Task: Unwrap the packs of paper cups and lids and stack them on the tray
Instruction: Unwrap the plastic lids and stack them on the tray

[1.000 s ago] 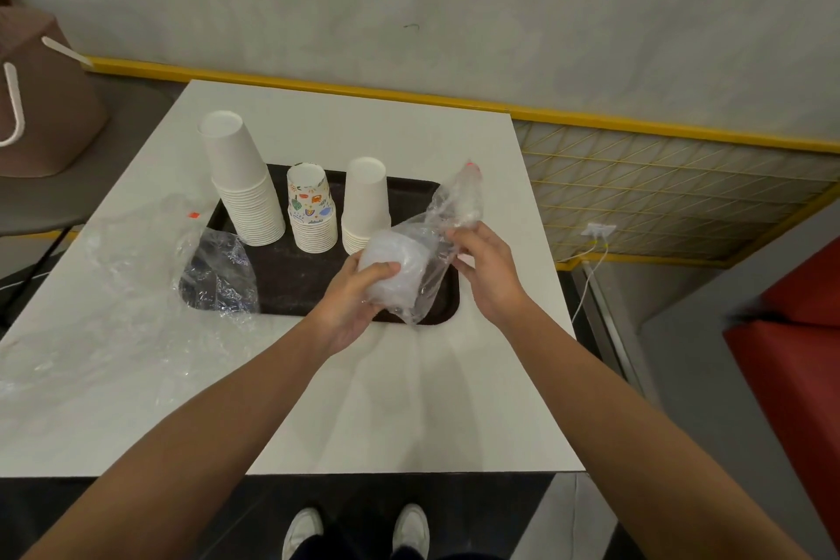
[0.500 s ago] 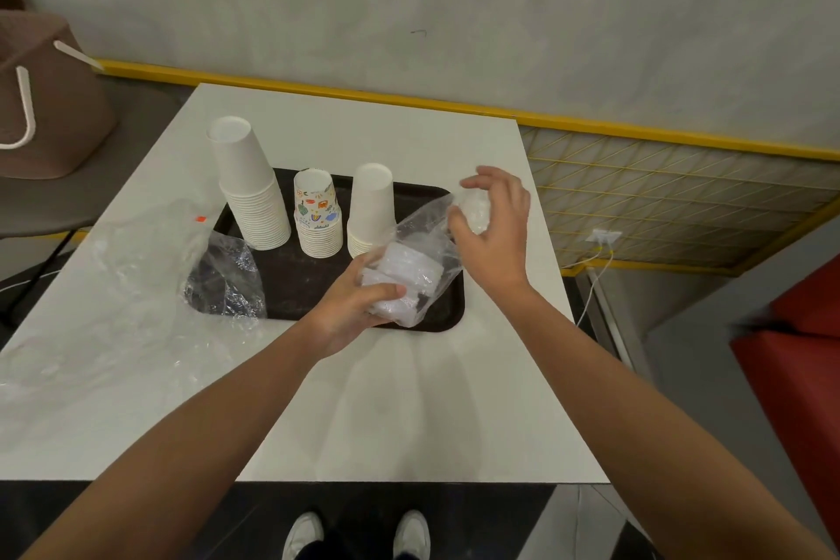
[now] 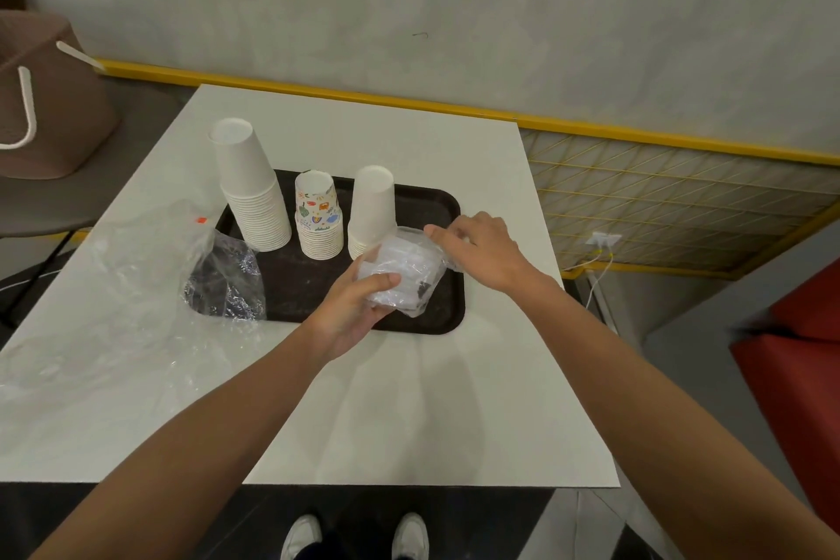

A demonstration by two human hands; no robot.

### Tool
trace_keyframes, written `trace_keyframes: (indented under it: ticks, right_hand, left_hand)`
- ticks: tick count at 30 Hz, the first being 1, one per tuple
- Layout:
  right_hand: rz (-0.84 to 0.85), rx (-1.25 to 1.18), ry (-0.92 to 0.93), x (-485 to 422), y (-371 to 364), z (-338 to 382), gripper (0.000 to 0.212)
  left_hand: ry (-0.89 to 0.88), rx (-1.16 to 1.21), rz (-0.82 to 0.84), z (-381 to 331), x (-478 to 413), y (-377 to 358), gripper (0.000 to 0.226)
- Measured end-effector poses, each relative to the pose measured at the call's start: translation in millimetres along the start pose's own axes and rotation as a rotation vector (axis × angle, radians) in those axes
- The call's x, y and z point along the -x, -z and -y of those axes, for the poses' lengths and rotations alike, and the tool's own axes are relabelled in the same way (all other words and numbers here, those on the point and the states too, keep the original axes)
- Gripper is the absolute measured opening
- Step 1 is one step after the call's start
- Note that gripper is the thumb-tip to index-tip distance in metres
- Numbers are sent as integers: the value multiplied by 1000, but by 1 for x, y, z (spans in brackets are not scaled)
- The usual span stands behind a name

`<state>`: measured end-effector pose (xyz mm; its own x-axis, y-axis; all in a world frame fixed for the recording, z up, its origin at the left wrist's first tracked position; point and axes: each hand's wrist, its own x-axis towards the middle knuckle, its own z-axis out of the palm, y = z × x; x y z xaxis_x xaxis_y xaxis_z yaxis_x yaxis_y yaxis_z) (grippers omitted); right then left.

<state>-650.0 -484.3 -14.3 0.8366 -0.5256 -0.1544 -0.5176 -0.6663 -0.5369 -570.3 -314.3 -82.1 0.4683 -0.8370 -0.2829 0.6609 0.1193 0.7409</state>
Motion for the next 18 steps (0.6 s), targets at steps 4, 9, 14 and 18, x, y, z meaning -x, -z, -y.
trace_keyframes:
  ticks: [4, 9, 14, 18]
  right_hand:
    - [222, -477, -377, -4, 17, -3, 77]
    - [284, -855, -331, -9, 23, -4, 33]
    - [181, -735, -168, -7, 21, 16, 22]
    - [158, -704, -111, -5, 23, 26, 18]
  left_hand:
    - [3, 4, 20, -4, 2, -1, 105]
    - [93, -57, 20, -2, 4, -4, 101]
    - [150, -157, -20, -1, 4, -15, 77]
    - [166, -193, -64, -2, 4, -17, 50]
